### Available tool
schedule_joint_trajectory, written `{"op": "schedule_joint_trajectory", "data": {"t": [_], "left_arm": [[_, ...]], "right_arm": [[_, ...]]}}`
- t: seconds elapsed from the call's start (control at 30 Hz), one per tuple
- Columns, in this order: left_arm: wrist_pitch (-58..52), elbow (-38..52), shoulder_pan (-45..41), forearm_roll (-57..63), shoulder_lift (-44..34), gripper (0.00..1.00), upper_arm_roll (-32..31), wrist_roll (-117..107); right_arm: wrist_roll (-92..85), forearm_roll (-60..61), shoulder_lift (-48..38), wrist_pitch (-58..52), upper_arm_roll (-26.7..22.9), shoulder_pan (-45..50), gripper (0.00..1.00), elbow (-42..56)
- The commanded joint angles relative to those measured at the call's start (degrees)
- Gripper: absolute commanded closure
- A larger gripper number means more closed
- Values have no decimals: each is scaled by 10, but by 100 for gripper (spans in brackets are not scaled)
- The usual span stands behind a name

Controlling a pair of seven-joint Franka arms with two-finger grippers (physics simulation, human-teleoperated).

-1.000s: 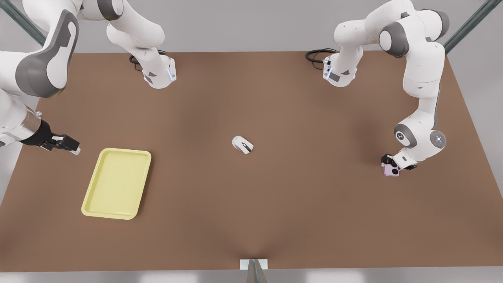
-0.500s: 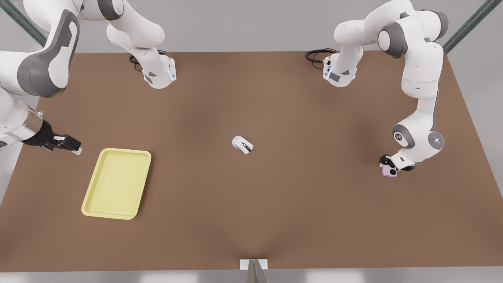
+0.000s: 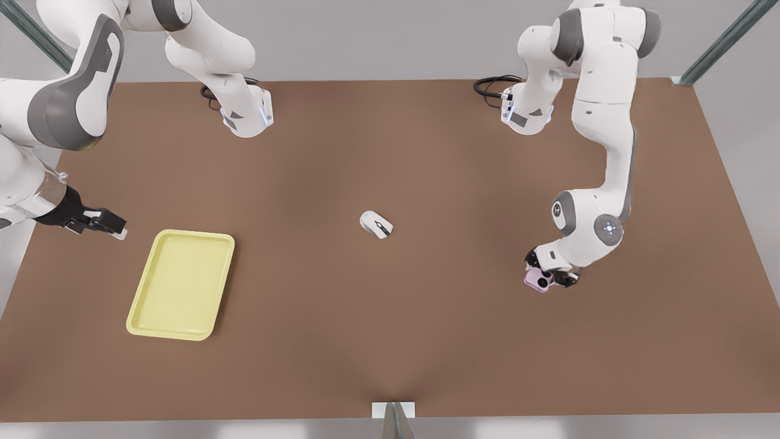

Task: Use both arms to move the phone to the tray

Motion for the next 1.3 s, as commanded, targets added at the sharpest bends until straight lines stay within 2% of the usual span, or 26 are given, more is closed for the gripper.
{"op": "schedule_joint_trajectory", "data": {"t": [0.0,0.07,0.13,0.23,0.4,0.53,0.6,0.9,0.93,1.0,1.13,1.17,1.2,1.27], "left_arm": [[-82,32,-64,2,3,21,0,-448],[-119,110,-136,10,36,21,0,-608],[-163,222,-193,11,101,21,0,-756],[-173,357,-260,10,193,21,-1,-935],[-173,532,-313,9,300,21,-1,-1131],[-118,645,-333,42,389,21,1,-1183],[-102,666,-349,69,418,21,3,-1195],[-45,671,-369,86,454,21,2,-1165],[-43,670,-368,87,453,17,0,-1113],[-43,670,-372,88,448,0,-1,-1040],[-44,670,-375,105,444,0,-1,-1039],[-59,669,-371,104,435,0,-2,-1037],[-148,666,-361,102,409,0,-6,-1026],[-346,659,-271,70,328,0,-44,-883]], "right_arm": [[-1,0,-1,0,0,0,0,0],[-1,0,-1,0,0,0,0,0],[-1,0,-1,0,0,0,0,0],[0,0,0,0,0,1,0,-1],[0,0,0,0,0,1,0,0],[1,1,-1,0,0,0,0,0],[0,0,-1,0,0,0,0,0],[0,1,0,0,0,1,0,-1],[0,1,0,0,0,0,0,0],[0,0,0,0,0,0,0,0],[0,0,0,0,0,0,0,0],[0,0,0,0,0,1,0,-1],[-4,1,0,0,-1,-1,0,0],[1,10,-5,-5,2,3,0,0]]}}
